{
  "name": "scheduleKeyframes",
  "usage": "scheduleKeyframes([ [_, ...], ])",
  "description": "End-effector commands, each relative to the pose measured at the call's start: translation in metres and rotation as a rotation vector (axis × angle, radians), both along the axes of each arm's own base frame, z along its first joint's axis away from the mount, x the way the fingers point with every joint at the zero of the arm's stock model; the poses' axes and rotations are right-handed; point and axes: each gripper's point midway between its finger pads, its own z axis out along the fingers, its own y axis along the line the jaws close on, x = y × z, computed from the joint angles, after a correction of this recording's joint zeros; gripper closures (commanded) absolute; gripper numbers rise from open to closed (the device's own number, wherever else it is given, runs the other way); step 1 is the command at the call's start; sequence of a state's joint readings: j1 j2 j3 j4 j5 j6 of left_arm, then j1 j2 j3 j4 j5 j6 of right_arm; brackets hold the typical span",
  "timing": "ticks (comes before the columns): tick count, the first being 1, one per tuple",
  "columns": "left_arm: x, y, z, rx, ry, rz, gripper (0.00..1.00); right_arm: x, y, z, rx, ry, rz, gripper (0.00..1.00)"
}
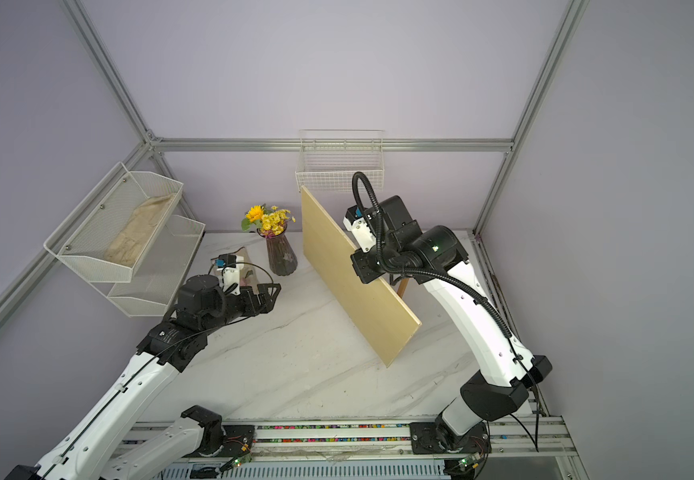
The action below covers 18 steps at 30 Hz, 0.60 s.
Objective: Assemble the easel
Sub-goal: Adjust the easel at the center of the board.
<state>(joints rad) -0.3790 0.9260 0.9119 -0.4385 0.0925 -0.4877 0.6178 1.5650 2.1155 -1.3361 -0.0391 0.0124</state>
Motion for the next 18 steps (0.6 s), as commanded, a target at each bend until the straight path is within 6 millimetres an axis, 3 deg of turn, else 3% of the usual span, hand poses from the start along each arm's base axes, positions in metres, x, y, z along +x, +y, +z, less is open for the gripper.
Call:
scheduleKeyframes([
  [1,0.006,-0.012,0.002,-0.022,-0.042,0.003,0.0,-0.007,-0.018,0.058,0.083,-0.165,-0.022,1.0],
  [12,0.008,-0.04,-0.021,-0.028,-0.027,-0.043,0.0,0.009,-0.067,0.056,-0.035,-0.216,-0.13,1.0],
  [18,0.013,-0.056,-0.03,-0.025,-0.016,-0.064,0.0,0.021,-0.075,0.046,-0.109,-0.217,-0.123,1.0],
])
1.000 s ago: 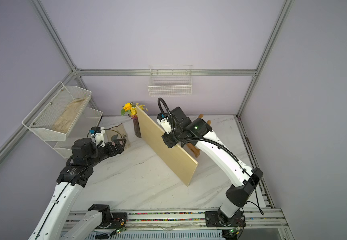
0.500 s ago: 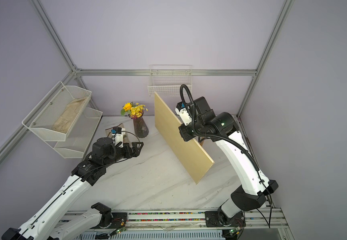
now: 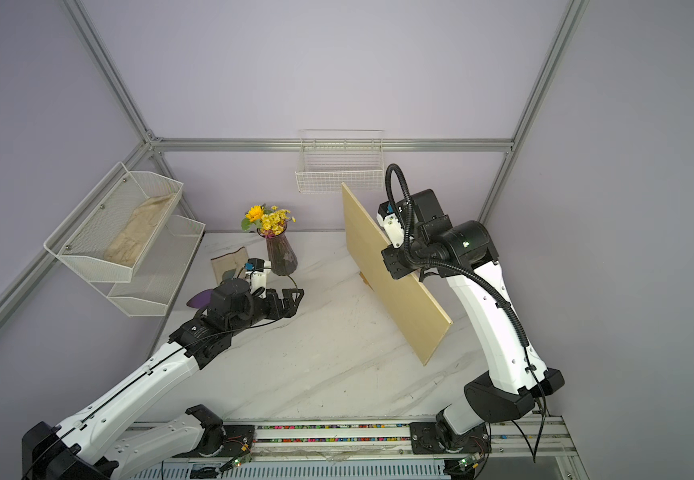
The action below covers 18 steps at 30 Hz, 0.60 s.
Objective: Assemble the easel
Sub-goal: Adjust the easel at the center of the board.
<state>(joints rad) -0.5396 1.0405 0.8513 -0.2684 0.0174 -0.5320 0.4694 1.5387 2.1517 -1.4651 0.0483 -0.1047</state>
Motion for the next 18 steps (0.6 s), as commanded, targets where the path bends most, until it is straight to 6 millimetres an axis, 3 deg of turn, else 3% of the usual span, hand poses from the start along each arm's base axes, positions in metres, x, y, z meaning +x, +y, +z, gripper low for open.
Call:
scheduleKeyframes([
  [1,0.005,-0.008,-0.001,-0.027,-0.026,0.005,0.0,0.016,-0.005,0.043,0.02,-0.198,0.005,1.0],
  [7,0.009,-0.021,-0.007,-0.015,-0.017,-0.015,0.0,0.033,-0.004,0.039,-0.009,-0.196,0.019,1.0],
  [14,0.013,-0.023,-0.012,-0.007,-0.016,0.0,0.0,0.054,-0.004,0.023,-0.06,-0.175,0.025,1.0],
  [18,0.014,-0.025,-0.015,-0.009,-0.01,0.003,0.0,0.06,-0.004,0.024,-0.063,-0.186,0.025,1.0],
])
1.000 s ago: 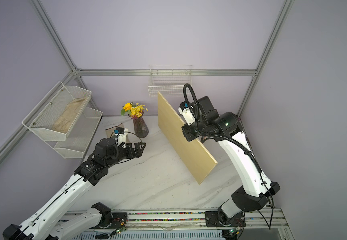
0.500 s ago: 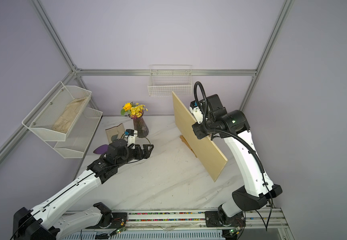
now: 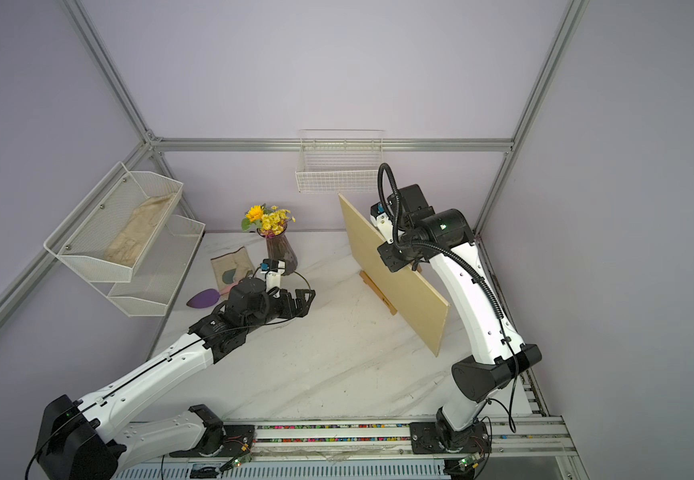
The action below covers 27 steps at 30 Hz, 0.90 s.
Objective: Assemble the easel
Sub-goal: Adjust the easel at the center of the board.
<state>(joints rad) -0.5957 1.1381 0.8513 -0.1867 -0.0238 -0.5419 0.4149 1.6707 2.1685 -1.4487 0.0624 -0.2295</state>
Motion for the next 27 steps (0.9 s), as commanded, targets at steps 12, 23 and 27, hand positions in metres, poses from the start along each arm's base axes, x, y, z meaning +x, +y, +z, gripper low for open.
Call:
scheduleKeyframes([
  [12,0.005,-0.014,-0.007,-0.027,-0.008,0.01,0.0,0.033,0.006,0.035,0.054,-0.191,0.021,1.0],
  [23,0.005,-0.019,-0.015,-0.019,0.006,0.001,0.0,0.029,0.015,0.007,0.083,-0.112,0.043,1.0],
  [27,0.005,-0.019,-0.017,-0.013,0.01,0.004,0.0,0.013,0.035,0.01,0.216,-0.051,0.095,1.0],
])
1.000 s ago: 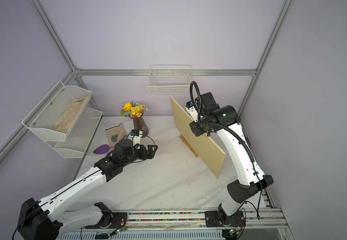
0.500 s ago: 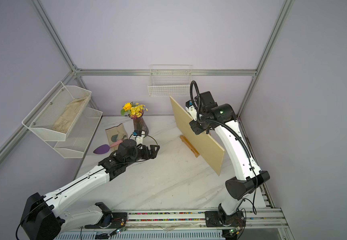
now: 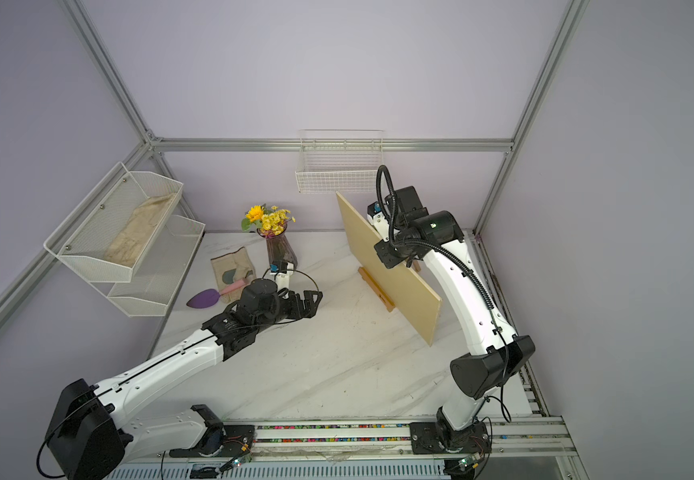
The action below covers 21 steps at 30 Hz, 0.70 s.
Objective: Assemble the easel
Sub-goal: Adjust the easel at the center of the board.
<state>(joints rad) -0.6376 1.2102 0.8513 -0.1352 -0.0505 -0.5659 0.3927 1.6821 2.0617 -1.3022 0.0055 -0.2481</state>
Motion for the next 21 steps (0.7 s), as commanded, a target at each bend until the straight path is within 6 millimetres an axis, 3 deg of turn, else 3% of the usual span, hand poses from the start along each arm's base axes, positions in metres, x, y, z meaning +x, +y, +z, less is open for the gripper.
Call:
scheduleKeyframes([
  [1,0.001,-0.001,-0.003,-0.016,-0.009,0.013,0.0,-0.014,0.025,0.033,0.199,-0.037,0.069,1.0],
  [14,-0.001,0.006,-0.008,-0.016,-0.003,0.048,0.0,-0.047,0.05,0.051,0.425,0.07,0.107,1.0],
  [21,-0.002,0.014,-0.005,-0.014,-0.013,0.079,0.0,-0.021,0.05,0.05,0.433,0.027,0.031,1.0],
])
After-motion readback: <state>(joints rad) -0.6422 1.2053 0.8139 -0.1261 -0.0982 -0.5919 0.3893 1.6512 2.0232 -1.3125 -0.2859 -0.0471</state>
